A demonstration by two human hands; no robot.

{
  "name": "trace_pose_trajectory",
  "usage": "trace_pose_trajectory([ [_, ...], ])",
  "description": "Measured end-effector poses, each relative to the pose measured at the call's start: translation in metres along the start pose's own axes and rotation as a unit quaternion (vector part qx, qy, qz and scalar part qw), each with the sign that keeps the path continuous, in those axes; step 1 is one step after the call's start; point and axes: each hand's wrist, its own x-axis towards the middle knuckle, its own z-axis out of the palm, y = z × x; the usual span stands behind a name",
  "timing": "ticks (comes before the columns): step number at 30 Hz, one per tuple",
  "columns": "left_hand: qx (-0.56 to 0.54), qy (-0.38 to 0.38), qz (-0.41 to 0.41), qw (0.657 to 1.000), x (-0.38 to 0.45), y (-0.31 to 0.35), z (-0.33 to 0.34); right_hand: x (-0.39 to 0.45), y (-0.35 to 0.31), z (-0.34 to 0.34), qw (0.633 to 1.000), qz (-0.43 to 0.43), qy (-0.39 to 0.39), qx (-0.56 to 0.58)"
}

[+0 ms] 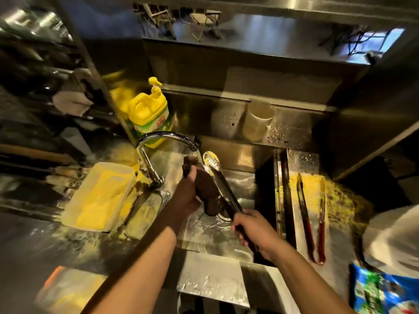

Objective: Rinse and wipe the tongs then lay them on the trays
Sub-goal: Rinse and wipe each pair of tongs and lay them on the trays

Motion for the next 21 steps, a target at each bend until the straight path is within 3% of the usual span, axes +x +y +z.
trace_pose_trajectory([
  [5, 0.145, 0.094, -0.017, 0.985, 0.024, 0.004, 0.018, 0.001, -0.004, 0.015, 0.998, -0.018, 0.012, -0.059],
  [11, 0.143, 0.076, -0.018, 0.987, 0.032, -0.016, 0.048, 0.003, -0.004, 0.005, 0.998, -0.019, 0.051, -0.035],
  [15, 0.215, 0.098, -0.011, 0.972, 0.047, -0.007, 0.046, 0.003, -0.011, 0.003, 0.997, -0.030, 0.049, -0.054],
  [18, 0.132, 0.081, -0.020, 0.988, 0.040, -0.008, 0.053, 0.005, -0.020, -0.002, 0.995, -0.027, 0.053, -0.074],
  [21, 0.115, 0.085, -0.039, 0.989, 0.044, -0.013, 0.053, 0.005, -0.027, 0.000, 0.993, -0.030, 0.050, -0.099],
])
